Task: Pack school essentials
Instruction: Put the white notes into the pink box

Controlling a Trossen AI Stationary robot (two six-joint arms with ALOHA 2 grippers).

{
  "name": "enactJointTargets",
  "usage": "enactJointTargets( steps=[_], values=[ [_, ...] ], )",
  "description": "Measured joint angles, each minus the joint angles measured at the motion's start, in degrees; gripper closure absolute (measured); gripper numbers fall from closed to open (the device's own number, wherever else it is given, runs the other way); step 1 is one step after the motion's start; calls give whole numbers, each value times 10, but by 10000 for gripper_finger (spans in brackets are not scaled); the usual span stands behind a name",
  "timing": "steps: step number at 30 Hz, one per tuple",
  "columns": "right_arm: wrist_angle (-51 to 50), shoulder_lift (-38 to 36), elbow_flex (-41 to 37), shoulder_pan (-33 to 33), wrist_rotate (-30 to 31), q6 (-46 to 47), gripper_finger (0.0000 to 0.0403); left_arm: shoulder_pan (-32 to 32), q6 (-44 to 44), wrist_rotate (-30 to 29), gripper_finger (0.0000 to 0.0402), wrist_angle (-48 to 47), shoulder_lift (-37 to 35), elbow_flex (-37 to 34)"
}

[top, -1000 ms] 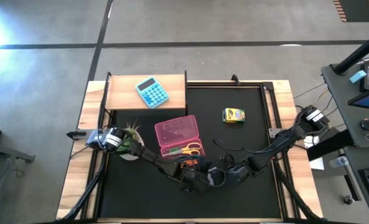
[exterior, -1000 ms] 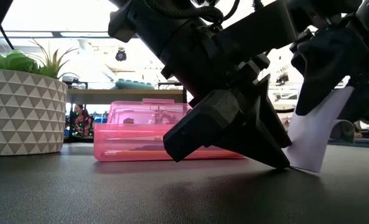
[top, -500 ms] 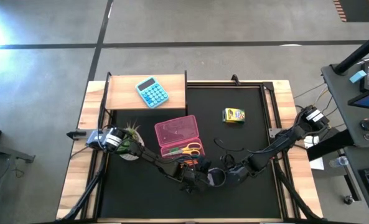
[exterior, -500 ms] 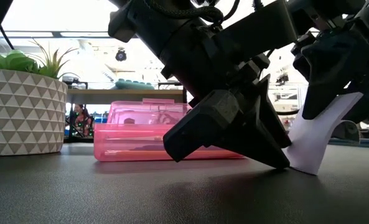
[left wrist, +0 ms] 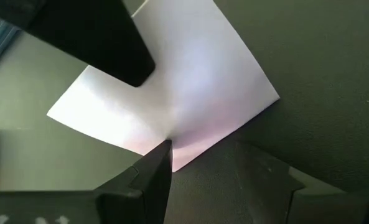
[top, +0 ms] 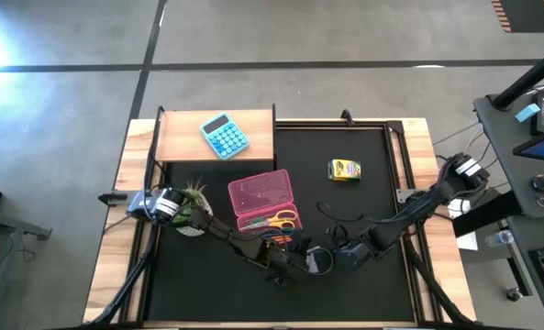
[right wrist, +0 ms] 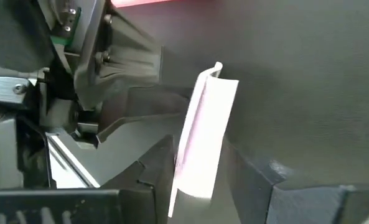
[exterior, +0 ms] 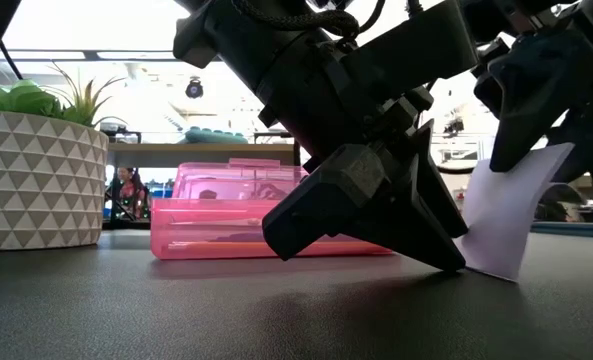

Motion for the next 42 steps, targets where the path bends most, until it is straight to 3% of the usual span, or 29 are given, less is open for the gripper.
enactJointTargets(
  steps=[38, 42],
  values=[
    [-19, -11, 0, 0, 2, -2, 306, 0, 0, -17, 244, 0, -1, -1],
    [-22, -11, 0, 0, 2, -8, 334, 0, 0, -26, 244, -3, -2, -1]
  ],
)
